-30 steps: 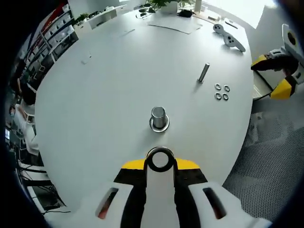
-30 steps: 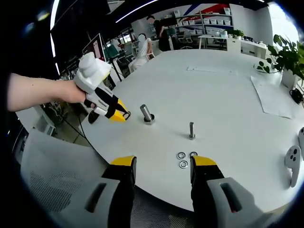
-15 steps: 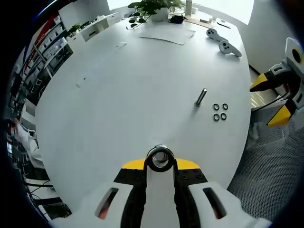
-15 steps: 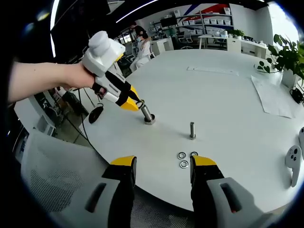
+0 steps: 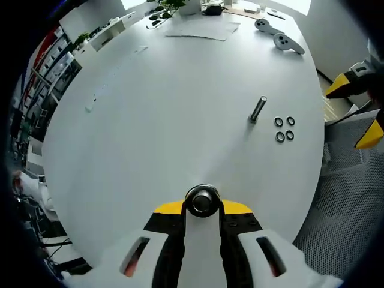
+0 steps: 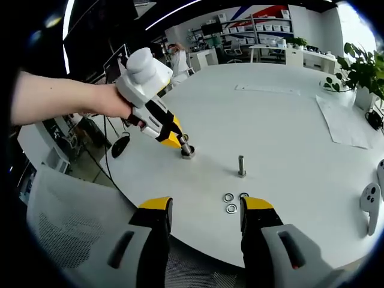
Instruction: Place the washer onto the threaded stud by aligning its center hole with the stud, sliding it down to the base, and recovering from edge contact or off-axis alignment until the washer reaches the visible bottom stop.
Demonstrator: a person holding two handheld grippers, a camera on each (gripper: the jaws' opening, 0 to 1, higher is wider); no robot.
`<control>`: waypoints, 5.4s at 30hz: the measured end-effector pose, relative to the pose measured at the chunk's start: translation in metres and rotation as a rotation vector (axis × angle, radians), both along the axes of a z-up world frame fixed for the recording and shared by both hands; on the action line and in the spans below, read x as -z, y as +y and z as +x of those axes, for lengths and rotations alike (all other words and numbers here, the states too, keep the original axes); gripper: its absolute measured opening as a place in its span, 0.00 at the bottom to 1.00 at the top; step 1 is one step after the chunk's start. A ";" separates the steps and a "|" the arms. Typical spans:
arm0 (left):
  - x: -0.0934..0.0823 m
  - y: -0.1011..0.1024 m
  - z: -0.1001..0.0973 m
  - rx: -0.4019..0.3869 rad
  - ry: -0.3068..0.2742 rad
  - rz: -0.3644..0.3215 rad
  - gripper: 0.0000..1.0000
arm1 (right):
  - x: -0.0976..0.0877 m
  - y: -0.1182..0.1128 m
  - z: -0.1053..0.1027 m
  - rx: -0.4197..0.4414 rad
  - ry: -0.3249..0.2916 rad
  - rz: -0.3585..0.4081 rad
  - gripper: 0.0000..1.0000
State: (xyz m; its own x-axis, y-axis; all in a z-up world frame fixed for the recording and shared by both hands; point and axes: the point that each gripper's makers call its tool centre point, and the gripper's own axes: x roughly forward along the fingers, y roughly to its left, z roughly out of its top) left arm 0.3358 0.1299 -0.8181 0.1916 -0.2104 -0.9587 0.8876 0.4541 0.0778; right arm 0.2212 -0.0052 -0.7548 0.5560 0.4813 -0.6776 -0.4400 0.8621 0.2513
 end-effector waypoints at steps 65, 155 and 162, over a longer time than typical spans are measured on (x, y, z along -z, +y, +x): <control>-0.078 0.069 -0.073 -0.572 -0.293 -0.410 0.30 | 0.005 0.011 -0.006 -0.059 0.004 -0.004 0.48; -0.098 0.030 -0.106 -0.334 -0.263 -0.625 0.31 | 0.069 -0.016 -0.003 -0.064 0.095 -0.246 0.46; -0.099 0.031 -0.105 -0.342 -0.271 -0.627 0.31 | 0.070 -0.009 0.009 -0.047 0.105 -0.238 0.45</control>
State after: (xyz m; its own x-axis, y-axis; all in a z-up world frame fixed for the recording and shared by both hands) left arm 0.2307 0.1611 -0.7191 0.5556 -0.5862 -0.5897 0.6761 0.7313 -0.0901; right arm 0.2306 -0.0144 -0.8250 0.4574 0.3249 -0.8278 -0.4629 0.8818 0.0902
